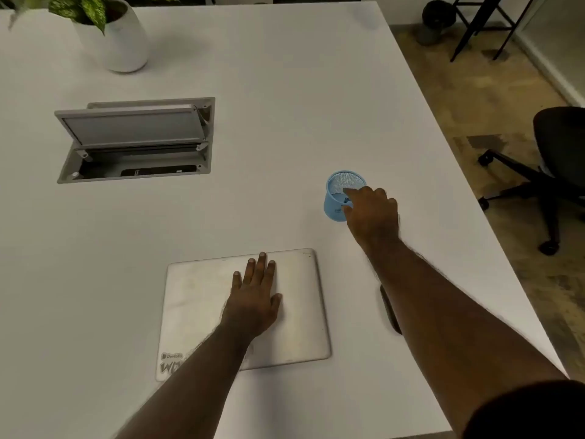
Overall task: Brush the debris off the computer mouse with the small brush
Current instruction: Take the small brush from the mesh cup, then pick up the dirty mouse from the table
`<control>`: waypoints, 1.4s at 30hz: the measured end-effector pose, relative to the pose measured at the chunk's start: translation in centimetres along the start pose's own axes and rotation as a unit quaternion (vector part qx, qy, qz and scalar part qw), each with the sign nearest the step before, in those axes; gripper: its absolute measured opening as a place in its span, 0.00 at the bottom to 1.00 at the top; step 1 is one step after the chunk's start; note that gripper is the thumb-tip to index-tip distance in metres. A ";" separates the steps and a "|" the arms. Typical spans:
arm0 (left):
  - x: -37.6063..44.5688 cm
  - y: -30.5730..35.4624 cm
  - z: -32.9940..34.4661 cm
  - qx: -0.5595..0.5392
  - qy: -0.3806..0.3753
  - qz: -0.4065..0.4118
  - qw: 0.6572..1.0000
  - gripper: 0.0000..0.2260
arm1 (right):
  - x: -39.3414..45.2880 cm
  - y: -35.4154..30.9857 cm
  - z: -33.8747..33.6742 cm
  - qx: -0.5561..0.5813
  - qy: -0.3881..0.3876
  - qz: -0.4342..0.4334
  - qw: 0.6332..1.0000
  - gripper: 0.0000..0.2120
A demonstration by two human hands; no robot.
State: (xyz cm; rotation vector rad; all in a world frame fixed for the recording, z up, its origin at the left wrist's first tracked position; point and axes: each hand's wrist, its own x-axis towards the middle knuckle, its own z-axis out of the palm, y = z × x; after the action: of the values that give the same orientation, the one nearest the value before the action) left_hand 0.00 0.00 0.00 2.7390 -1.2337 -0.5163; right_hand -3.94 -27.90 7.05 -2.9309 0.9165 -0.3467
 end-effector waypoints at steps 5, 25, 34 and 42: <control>0.1 0.0 0.1 0.003 0.008 -0.001 1.000 0.30 | 0.8 -0.5 -0.1 -0.106 -0.024 -0.010 0.994 0.07; 0.6 6.7 -2.2 -0.096 0.166 0.038 0.981 0.17 | -11.2 10.6 -8.6 0.574 -0.031 0.402 0.713 0.13; 0.4 17.7 -0.1 -0.385 0.044 -0.062 0.920 0.12 | -19.4 11.9 -3.7 0.594 -0.078 0.492 0.632 0.05; 1.2 22.0 1.5 -0.432 -0.039 -0.155 0.887 0.15 | -19.3 10.9 -0.7 0.602 -0.047 0.504 0.618 0.07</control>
State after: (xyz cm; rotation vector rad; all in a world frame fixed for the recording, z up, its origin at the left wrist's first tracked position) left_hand -15.46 -15.52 3.10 2.1178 -0.3779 -0.9350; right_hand -25.58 -25.87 2.67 -0.9650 1.3418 -0.4308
